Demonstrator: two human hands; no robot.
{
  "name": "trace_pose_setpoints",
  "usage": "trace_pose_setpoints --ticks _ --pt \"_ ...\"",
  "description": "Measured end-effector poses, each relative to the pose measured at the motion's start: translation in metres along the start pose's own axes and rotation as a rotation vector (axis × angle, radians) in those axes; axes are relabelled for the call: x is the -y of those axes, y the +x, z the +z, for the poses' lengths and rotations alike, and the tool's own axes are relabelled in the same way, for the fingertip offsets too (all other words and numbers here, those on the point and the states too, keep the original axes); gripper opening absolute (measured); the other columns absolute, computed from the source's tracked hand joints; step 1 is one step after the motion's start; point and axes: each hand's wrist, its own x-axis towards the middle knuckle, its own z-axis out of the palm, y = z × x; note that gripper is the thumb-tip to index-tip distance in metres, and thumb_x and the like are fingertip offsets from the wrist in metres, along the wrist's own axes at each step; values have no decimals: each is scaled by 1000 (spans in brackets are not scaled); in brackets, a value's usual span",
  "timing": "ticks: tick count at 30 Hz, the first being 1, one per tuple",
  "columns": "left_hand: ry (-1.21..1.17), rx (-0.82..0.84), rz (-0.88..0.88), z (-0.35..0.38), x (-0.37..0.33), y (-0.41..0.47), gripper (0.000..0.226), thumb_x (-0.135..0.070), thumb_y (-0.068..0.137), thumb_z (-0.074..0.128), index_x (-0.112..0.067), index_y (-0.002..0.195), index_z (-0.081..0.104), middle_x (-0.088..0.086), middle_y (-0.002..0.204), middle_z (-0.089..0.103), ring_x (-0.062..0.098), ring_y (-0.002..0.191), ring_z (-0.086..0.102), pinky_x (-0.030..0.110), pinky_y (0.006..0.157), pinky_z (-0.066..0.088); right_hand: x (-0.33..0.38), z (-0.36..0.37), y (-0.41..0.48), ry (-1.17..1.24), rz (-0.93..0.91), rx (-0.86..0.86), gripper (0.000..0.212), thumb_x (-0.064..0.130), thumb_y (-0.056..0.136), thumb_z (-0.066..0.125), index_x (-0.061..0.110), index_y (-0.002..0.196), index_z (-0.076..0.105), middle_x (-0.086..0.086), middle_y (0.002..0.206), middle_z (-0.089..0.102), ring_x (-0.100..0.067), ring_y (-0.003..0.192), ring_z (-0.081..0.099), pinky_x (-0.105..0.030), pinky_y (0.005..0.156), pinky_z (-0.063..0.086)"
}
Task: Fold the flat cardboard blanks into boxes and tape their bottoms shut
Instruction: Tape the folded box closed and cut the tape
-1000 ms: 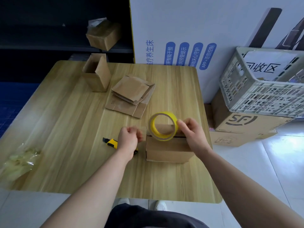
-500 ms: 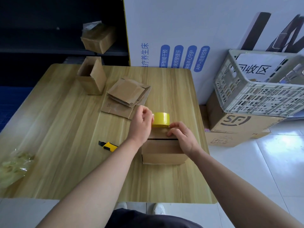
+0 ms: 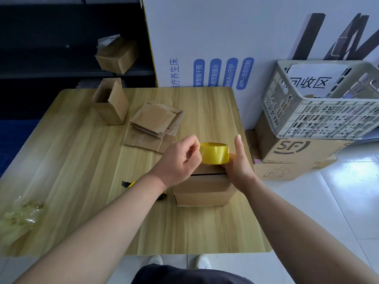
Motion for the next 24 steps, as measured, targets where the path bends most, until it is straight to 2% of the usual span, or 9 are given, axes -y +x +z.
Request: trace_pose_setpoints --ticks 2,4,7,9,11,13,19,21,24 --pt "18 53 2 5 -2 -6 16 -12 89 47 -13 73 43 -3 54 40 8 48 35 31 46 35 5 2 -1 28 -6 -33 79 70 93 25 6 89 72 -9 87 73 -16 88 69 -29 91 42" --pt "15 64 -7 6 -1 -9 17 -11 88 48 -13 72 43 0 55 41 7 48 34 27 45 31 7 5 1 32 -3 -101 50 58 87 48 13 78 68 -3 72 67 -15 70 63 -31 80 43" --pt "23 -88 -95 2 7 -12 17 -22 85 46 -12 71 44 -1 55 41 6 47 35 22 46 31 3 7 1 41 5 -133 37 40 64 56 13 84 71 -6 85 68 -19 82 61 -35 84 42" --pt "-3 -261 -220 -4 15 -14 16 -21 85 47 -12 72 47 4 57 48 14 49 42 33 49 41 -2 7 -2 -27 16 -160 30 30 58 57 13 77 73 -4 104 68 -20 97 62 -35 93 42" --pt "-49 -409 -353 -9 21 -16 15 -16 89 48 -12 74 49 3 60 57 28 60 54 45 63 51 -8 7 -4 -127 -16 -181 21 15 68 57 14 82 72 -1 109 68 -18 101 61 -32 93 44" --pt "-36 -465 -454 -11 26 -17 16 -15 93 49 -10 78 52 -2 63 62 29 66 59 47 69 52 -10 9 -6 -162 -77 -193 27 0 82 49 17 94 66 0 98 70 -16 96 60 -28 88 46" --pt "138 -584 -606 -7 39 -27 19 -30 98 48 -15 87 52 1 79 64 25 74 63 45 69 53 -12 2 -9 -211 -207 -292 21 12 98 49 27 111 56 3 104 61 -9 96 56 -21 80 43" --pt "207 -572 -611 -4 39 -30 19 -29 99 47 -13 91 53 -2 84 62 23 79 61 37 66 49 -11 2 -10 -214 -235 -329 19 13 99 49 27 110 55 4 102 60 -9 93 55 -21 79 43" --pt "243 -569 -511 -5 39 -35 14 -22 99 49 -9 97 54 -4 104 53 16 95 52 20 76 36 -11 6 -10 -213 -194 -365 10 16 98 48 18 101 57 1 95 58 -12 89 52 -24 76 41"
